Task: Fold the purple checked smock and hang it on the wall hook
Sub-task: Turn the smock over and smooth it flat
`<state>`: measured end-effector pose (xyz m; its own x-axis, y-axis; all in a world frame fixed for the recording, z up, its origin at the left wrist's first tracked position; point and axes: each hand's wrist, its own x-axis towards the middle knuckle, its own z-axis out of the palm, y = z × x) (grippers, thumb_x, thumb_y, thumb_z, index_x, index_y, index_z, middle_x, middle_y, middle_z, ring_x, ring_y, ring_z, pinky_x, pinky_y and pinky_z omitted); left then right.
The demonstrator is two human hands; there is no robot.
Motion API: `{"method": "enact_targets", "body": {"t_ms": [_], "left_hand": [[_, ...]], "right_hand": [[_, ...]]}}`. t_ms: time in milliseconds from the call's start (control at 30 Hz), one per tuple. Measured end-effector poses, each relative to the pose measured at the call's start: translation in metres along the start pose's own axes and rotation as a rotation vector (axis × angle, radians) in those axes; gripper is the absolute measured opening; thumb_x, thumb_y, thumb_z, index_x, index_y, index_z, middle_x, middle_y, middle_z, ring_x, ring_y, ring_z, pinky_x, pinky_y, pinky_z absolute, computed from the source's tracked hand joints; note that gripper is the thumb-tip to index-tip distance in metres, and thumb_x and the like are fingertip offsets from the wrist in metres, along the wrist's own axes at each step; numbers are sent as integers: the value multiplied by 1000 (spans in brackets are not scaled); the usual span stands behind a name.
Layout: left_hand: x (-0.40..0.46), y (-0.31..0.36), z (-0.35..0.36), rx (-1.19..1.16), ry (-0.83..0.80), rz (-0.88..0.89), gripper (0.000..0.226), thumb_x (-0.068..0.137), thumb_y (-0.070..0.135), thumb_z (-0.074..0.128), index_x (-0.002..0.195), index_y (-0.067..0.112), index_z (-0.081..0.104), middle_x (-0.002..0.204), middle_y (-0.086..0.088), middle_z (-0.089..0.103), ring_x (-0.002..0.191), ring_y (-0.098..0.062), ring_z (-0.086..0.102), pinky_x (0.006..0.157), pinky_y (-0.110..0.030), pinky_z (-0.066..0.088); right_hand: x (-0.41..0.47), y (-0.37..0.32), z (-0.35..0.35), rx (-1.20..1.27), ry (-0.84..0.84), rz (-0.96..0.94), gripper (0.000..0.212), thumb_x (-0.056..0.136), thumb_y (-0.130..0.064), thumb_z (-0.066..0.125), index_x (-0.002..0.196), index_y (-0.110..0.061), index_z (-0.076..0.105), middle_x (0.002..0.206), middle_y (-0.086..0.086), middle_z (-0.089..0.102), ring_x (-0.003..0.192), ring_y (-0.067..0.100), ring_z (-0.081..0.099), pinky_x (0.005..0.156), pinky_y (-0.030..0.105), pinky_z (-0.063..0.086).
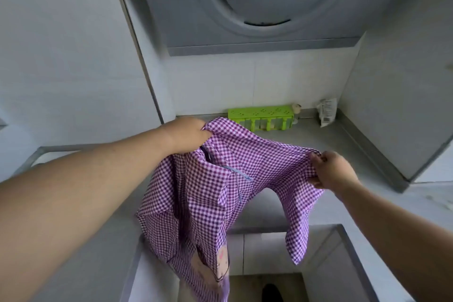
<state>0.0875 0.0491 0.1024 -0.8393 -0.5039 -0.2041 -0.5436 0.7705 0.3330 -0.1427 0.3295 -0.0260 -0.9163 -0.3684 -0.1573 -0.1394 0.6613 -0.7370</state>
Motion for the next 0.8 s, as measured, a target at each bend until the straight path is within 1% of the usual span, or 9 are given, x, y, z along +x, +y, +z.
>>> {"method": "enact_targets", "body": {"t_ms": [100,167,233,300,367,467,600,700,800], "left_hand": [[59,15,16,55,-14,-1,37,108,47,43,95,25,71,106,1,73,97,-19,67,96,-37,54],[108,31,28,112,-27,-2,36,109,46,44,87,27,66,103,2,72,98,-21,65,97,-37,53],[132,33,39,130,-40,-10,37,109,47,44,98,24,70,101,3,69,98,-21,63,92,-34,51],[170,41,56,135,-52,-11,39,108,49,44,109,21,71,104,3,70,96,-20,64,86,-32,50],[213,51,76,118,-68,-21,43,104,56,42,100,23,69,105,0,75,92,-20,67,87,-35,55],[247,67,97,84,-113,-33,40,108,52,41,87,25,61,102,-5,73,91,-23,66,86,-38,54],[283,83,121,61,-129,-58,42,111,47,40,116,15,66,115,-7,70,105,-29,67,95,-42,54],[304,80,138,68,-120,-82,40,111,46,41,116,15,64,112,-7,70,99,-28,65,91,-40,54],[314,77,150,73,-135,-93,38,113,42,40,115,12,63,111,-8,70,98,-26,65,84,-37,51]], "right_hand": [[64,19,-27,-311,143,-94,45,96,-56,56,80,-14,58,68,8,69,64,29,66,65,39,57],[110,33,-44,-474,113,-156,41,98,-56,51,84,-19,61,76,5,67,69,26,62,64,35,52],[129,37,-56,-668,42,-216,45,101,-58,43,90,-21,67,79,1,66,72,22,62,65,33,50],[160,44,-69,-814,-14,-192,55,101,-66,36,98,-24,71,88,1,70,79,23,65,70,34,54],[195,49,-80,-906,-54,-121,62,99,-72,30,106,-25,70,100,2,73,90,24,68,79,37,57],[231,53,-90,-889,-42,-24,67,100,-70,30,122,-20,70,122,8,71,111,31,68,92,42,55],[265,59,-72,-678,38,16,67,101,-62,41,139,-8,51,141,21,56,124,43,59,101,51,51],[255,60,-31,-741,98,-176,61,98,-54,53,143,-15,38,145,16,42,129,40,50,100,52,48],[230,58,17,-717,-135,-530,48,99,-43,51,143,-27,43,146,4,44,132,30,49,104,47,47]]}}
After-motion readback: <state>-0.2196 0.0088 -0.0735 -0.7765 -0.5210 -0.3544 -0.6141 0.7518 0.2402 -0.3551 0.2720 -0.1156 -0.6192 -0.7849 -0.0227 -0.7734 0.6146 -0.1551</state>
